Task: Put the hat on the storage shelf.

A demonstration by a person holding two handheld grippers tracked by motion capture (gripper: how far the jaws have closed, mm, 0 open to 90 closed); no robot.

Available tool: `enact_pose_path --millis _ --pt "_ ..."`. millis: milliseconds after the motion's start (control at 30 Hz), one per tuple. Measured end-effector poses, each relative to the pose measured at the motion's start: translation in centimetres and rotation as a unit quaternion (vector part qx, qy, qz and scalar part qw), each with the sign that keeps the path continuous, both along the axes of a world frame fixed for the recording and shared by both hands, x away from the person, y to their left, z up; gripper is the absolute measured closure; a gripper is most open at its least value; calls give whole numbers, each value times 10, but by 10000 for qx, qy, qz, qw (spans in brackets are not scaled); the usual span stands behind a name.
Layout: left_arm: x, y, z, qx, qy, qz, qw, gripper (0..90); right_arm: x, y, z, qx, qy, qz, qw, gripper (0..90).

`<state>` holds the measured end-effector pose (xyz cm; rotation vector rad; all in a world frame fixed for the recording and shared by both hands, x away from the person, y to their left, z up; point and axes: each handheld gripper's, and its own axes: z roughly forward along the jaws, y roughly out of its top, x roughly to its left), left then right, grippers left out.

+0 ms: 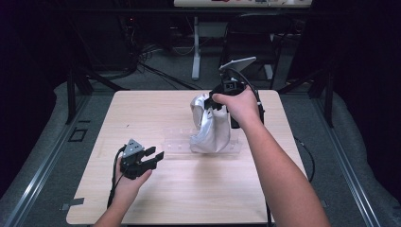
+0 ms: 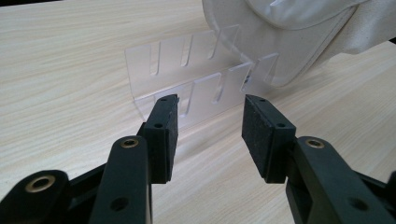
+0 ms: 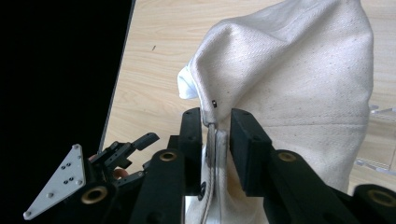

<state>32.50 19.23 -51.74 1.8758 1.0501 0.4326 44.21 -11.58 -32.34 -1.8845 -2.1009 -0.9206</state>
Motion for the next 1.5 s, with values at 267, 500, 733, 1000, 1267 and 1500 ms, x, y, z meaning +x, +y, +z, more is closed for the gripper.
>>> enact_pose_path --millis 267,500,733,1000,1267,1500 --pt "0 -1 -1 26 -9 -14 10000 550 -8 0 1 106 -324 57 9994 573" --pt "0 0 0 -32 -51 -10 10000 523 -21 -7 3 303 -550 268 9977 534" --pt "0 2 0 -56 -73 26 10000 511 -38 -14 0 370 -811 415 9951 517" --pt "1 2 0 -91 -54 83 9999 510 -58 -28 1 569 -1036 591 9912 531" --pt "2 5 -1 -83 -37 111 9999 512 -74 -43 1 794 -1175 683 9875 519" --pt "3 7 -2 -90 -17 178 9998 516 -91 -60 -3 1123 -1228 813 9827 523"
